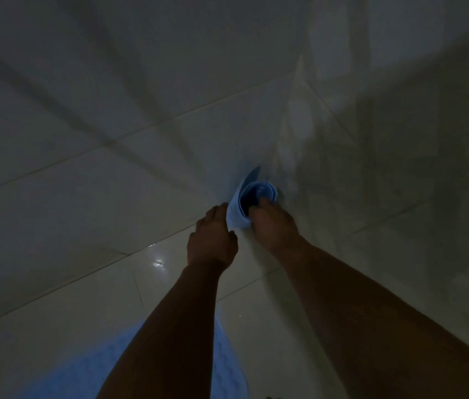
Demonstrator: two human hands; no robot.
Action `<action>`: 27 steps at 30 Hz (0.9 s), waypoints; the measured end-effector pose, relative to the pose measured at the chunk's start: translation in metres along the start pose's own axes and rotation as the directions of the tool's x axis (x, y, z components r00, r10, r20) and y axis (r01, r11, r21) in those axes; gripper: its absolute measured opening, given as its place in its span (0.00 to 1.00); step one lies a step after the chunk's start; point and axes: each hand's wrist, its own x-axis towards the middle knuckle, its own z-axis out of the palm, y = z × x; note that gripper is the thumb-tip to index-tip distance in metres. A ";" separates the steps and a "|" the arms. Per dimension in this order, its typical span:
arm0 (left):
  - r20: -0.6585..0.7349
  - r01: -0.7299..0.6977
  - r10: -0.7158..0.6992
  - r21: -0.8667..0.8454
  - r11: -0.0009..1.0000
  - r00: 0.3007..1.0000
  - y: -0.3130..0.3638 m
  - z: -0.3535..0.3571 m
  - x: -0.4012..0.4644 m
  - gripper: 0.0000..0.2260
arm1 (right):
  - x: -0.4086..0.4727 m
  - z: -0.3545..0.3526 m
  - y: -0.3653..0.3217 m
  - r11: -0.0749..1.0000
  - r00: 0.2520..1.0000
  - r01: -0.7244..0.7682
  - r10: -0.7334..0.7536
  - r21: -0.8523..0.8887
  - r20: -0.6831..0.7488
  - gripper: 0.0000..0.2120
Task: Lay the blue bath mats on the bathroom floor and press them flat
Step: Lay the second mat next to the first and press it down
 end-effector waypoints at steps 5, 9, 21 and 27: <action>0.130 -0.014 0.031 -0.131 0.991 0.991 -0.016 0.002 -0.032 0.38 | -0.056 0.012 -0.013 0.981 0.994 0.112 -0.110 0.158 -0.023 0.10; 0.178 0.014 0.008 -0.123 0.992 0.984 -0.031 -0.019 -0.088 0.39 | -0.105 -0.010 -0.055 0.967 0.977 0.213 -0.211 0.141 -0.031 0.09; -0.049 -0.069 0.067 -0.037 0.997 0.997 -0.026 -0.277 -0.391 0.25 | -0.377 -0.220 -0.259 0.951 0.986 0.157 -0.136 0.268 -0.094 0.08; -0.140 -0.438 0.510 0.355 0.826 0.849 -0.016 -0.389 -0.543 0.10 | -0.527 -0.314 -0.350 0.930 0.952 0.229 -0.152 0.288 -0.265 0.12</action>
